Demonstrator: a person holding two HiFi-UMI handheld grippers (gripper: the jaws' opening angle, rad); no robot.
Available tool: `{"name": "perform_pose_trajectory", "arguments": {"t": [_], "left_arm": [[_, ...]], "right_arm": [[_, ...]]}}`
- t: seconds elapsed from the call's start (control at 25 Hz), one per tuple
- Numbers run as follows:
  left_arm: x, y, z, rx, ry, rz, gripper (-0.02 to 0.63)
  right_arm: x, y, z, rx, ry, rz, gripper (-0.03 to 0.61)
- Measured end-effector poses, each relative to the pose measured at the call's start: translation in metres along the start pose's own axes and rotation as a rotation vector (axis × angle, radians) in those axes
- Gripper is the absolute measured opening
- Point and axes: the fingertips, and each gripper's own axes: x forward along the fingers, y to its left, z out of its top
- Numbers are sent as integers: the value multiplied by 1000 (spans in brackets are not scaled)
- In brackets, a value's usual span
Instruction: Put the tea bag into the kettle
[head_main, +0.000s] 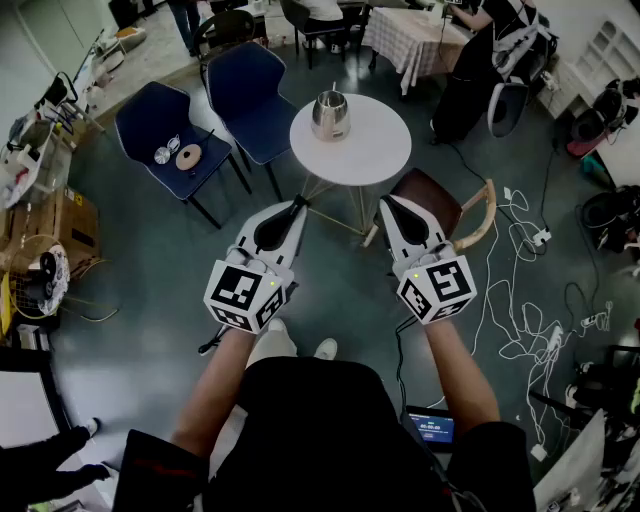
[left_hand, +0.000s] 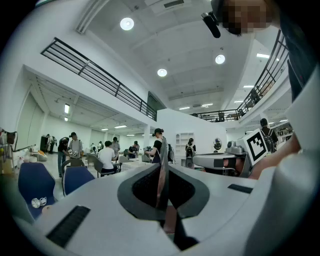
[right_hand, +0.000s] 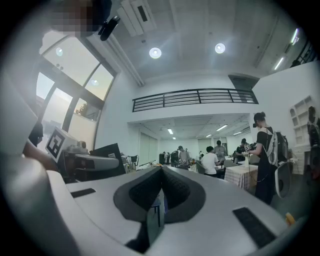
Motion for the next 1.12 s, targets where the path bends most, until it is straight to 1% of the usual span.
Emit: {"name": "perform_pose_trajectory", "arguments": {"t": [0.48, 0.76, 1.12], "left_arm": [[4, -4, 4, -7, 1, 15, 14], [6, 2, 0, -12, 2, 17, 15], [16, 33, -4, -28, -1, 9, 15]], "right_arm": [[0, -2, 2, 1, -3, 18, 17], [8, -2, 3, 2, -12, 24, 17], [40, -2, -2, 3, -1, 17, 17]]}}
